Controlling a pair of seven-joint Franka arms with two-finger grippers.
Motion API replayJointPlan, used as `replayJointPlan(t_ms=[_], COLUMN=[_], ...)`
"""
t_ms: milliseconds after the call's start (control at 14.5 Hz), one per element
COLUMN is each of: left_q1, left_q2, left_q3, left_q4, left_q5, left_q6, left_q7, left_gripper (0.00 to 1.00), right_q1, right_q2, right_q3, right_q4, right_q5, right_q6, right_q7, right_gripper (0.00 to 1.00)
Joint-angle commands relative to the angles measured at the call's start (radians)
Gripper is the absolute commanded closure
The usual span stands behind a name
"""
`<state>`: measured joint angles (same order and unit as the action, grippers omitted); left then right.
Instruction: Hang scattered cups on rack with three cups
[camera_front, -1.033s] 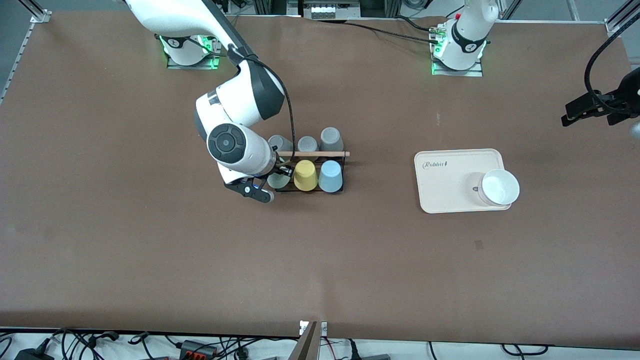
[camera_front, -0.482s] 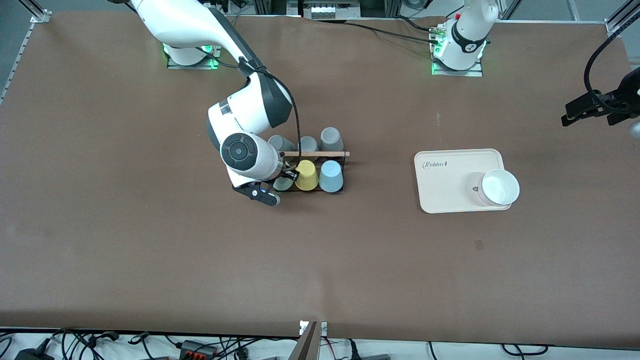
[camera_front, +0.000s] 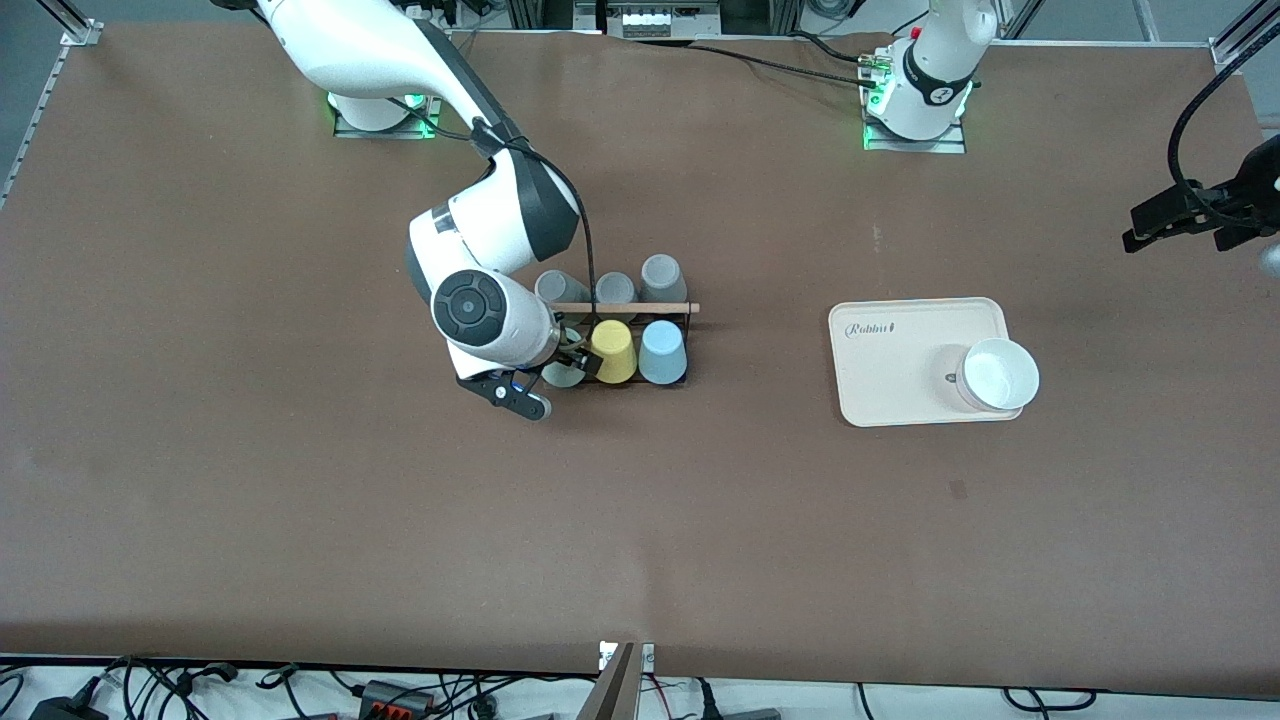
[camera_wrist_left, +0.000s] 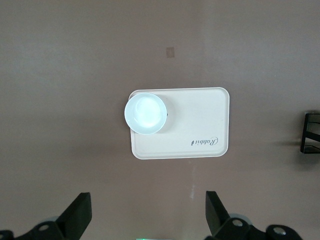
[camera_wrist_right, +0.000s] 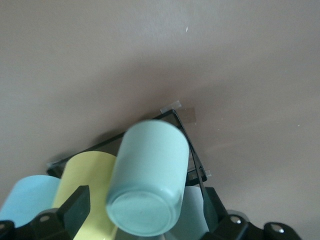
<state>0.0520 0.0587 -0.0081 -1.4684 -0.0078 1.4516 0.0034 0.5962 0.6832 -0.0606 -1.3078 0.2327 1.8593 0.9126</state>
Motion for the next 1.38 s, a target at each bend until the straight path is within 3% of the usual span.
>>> replayJointPlan(t_ms=[0,207,413,551,895,1101,1308], left_q1=[0.008,0.008,0.008,0.008,0.008,0.005,0.000], left_q2=[0.004,0.004,0.004,0.004,0.007,0.021,0.029], left_q3=[-0.001,-0.001,-0.003,-0.001,-0.003,-0.003,-0.006], left_q4=[0.011,0.011,0.011,0.013,0.017,0.032,0.045], left_q5=[-0.021,-0.021,-0.021,-0.021,-0.018,-0.020,-0.018], left_q6=[-0.011,-0.011,-0.011,-0.011,-0.016,-0.016,-0.016], left_q7=[0.021,0.021,0.021,0.021,0.020,0.015,0.021], left_gripper=[0.00,0.00,0.00,0.00,0.00,0.00,0.00], right_q1=[-0.039,-0.114,-0.246,-0.300,-0.429,-0.492,-0.530], right_q2=[-0.001,-0.031,-0.074,-0.100,-0.139,-0.215,-0.315], right_q3=[-0.010,-0.034,-0.037,-0.039,-0.041,-0.036,-0.024], right_q4=[0.113,0.202,0.205,0.205,0.206,0.181,0.102], right_q5=[0.010,0.010,-0.028,-0.096,-0.107,-0.115,-0.205], right_q6=[-0.096,-0.207,-0.284,-0.285,-0.290,-0.282,-0.278], right_q7=[0.016,-0.036,-0.278,-0.416,-0.664,-0.768,-0.816], right_gripper=[0.00,0.00,0.00,0.00,0.00,0.00,0.00])
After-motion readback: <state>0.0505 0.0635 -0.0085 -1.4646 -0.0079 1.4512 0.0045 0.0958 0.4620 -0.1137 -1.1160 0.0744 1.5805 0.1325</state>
